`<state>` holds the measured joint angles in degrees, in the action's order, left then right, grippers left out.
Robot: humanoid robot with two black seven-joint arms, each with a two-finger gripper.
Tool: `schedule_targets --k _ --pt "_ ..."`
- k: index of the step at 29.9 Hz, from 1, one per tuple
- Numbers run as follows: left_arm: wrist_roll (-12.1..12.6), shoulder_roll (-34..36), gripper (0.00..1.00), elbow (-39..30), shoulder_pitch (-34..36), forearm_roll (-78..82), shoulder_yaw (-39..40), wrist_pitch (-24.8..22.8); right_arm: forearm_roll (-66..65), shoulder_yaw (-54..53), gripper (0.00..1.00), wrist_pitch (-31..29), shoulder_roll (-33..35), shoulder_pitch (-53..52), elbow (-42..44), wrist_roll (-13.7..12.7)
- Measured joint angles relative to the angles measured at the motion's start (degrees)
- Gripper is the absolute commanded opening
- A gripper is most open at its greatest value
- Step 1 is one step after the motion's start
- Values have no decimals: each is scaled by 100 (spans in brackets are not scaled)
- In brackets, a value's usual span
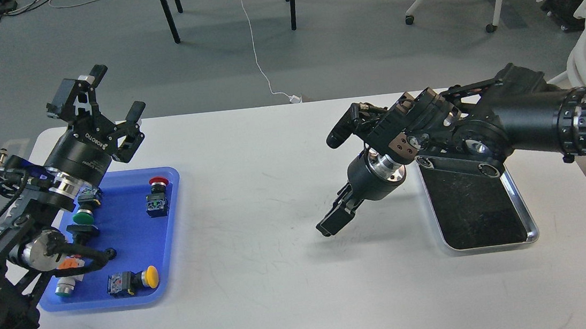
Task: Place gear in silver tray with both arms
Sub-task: 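Lower the right gripper onto the gear and grasp it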
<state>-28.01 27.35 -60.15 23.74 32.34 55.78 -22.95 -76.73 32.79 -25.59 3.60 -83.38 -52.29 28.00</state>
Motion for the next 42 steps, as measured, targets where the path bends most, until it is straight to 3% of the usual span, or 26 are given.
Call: schedule_targets --k 6,14,30,42 --pt "0 -8 99 -32 -53 0 2 0 -17 524 89 648 -330 36 135 1" --pt "0 -7 99 -97 -150 0 19 -8 -17 746 66 784 -360 101 366 0" --pt "0 41 99 -256 -258 0 71 1 9 782 62 835 -360 266 362 0" --pt "2 39 99 -288 -326 0 141 1 9 788 25 846 -360 321 399 -1"
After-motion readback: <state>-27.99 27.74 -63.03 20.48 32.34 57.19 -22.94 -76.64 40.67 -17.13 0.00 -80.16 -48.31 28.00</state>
